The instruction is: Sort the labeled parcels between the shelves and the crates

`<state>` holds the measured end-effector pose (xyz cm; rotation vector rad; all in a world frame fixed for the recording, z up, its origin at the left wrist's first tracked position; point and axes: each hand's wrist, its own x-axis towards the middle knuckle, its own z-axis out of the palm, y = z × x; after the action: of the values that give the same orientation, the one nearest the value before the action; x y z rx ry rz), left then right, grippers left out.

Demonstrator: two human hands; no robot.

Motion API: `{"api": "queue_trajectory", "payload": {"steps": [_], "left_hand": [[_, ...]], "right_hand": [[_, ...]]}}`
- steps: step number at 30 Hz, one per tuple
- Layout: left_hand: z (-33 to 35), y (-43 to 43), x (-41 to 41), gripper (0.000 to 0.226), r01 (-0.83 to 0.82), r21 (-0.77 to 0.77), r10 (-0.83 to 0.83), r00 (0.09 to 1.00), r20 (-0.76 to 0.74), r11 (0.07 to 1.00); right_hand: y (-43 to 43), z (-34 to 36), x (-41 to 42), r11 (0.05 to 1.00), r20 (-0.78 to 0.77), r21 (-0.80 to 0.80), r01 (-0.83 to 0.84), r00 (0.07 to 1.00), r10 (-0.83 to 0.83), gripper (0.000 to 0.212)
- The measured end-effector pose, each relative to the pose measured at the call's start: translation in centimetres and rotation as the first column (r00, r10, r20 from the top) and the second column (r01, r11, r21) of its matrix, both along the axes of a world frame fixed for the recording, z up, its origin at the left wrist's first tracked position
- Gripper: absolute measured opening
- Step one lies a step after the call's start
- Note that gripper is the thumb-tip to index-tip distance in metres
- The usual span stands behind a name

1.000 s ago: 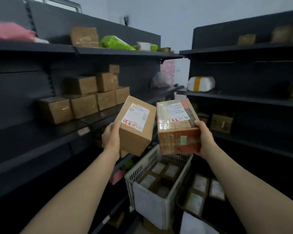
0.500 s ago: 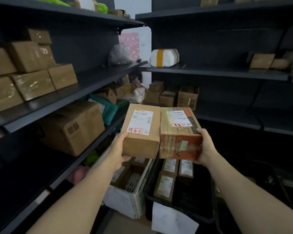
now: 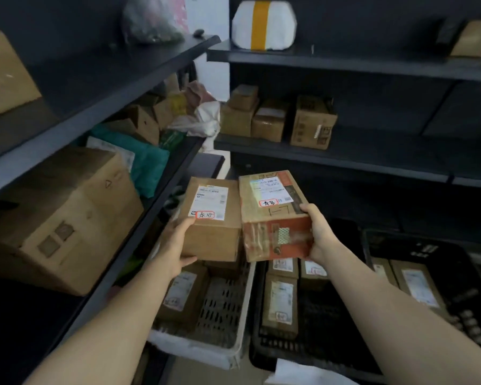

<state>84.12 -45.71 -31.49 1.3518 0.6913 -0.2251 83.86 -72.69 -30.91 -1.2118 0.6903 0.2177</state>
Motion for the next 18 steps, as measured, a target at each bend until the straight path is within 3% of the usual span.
{"api": "queue_trajectory", "payload": {"steps": [5,9,13,18], "left_hand": [[-3.5,-4.1,2.3,0.034,0.161,-0.058,-0.163,0.986,-0.033,0.985],[-5.5,-9.3,2.8,0.045,0.345,-0.085,-0.349,0.936,-0.039,0.935],[-7.9,-15.5,1.5,0.062,0.505,0.003,-0.503,0.859,-0.098,0.863],[-12.8,-21.7,-2.5,0.066,0.555,-0.003,-0.548,0.821,-0.164,0.832]], "right_hand": [[-4.4,-1.9,0.0,0.990,-0.064,-0.075,0.122,0.990,-0.127,0.044],[-9.4,-2.5,-2.0,0.946,-0.031,-0.177,0.272,0.959,-0.281,0.029],[-14.6,-3.8,-4.8,0.869,0.056,-0.258,0.421,0.905,-0.422,0.034],[-20.8,-6.6,-8.0,0.822,0.077,-0.197,0.535,0.844,-0.531,0.055]]}}
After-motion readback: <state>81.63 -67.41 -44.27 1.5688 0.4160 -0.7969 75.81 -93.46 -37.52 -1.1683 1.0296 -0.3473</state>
